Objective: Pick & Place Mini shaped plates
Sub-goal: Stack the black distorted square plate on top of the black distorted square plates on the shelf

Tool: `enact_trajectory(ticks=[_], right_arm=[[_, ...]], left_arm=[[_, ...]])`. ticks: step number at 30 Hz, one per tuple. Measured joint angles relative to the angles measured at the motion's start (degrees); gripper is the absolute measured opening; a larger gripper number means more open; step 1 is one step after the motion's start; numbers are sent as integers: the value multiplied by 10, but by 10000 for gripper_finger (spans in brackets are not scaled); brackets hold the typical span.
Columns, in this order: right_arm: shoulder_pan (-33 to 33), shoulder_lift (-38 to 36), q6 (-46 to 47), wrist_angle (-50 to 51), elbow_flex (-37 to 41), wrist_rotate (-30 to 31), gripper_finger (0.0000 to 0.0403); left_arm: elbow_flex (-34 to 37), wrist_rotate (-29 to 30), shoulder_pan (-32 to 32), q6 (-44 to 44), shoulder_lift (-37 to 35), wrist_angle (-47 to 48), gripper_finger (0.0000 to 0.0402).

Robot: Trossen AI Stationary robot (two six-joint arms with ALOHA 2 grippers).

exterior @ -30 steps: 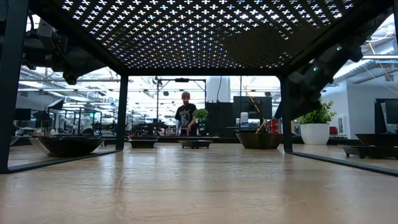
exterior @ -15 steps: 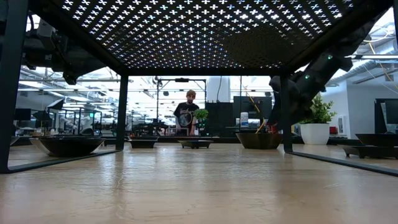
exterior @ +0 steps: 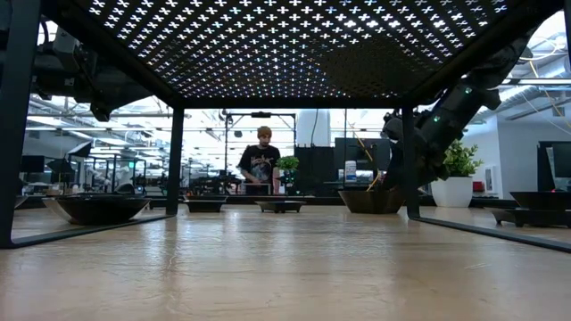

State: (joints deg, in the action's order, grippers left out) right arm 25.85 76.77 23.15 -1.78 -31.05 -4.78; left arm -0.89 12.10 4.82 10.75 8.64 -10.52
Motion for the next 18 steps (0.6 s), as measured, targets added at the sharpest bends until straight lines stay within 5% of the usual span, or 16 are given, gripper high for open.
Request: enact_trajectory(ticks=[18], right_arm=[[-1,0,-17,9,0,0,162]], left_arm=[[0,0,0,0,0,0,177]])
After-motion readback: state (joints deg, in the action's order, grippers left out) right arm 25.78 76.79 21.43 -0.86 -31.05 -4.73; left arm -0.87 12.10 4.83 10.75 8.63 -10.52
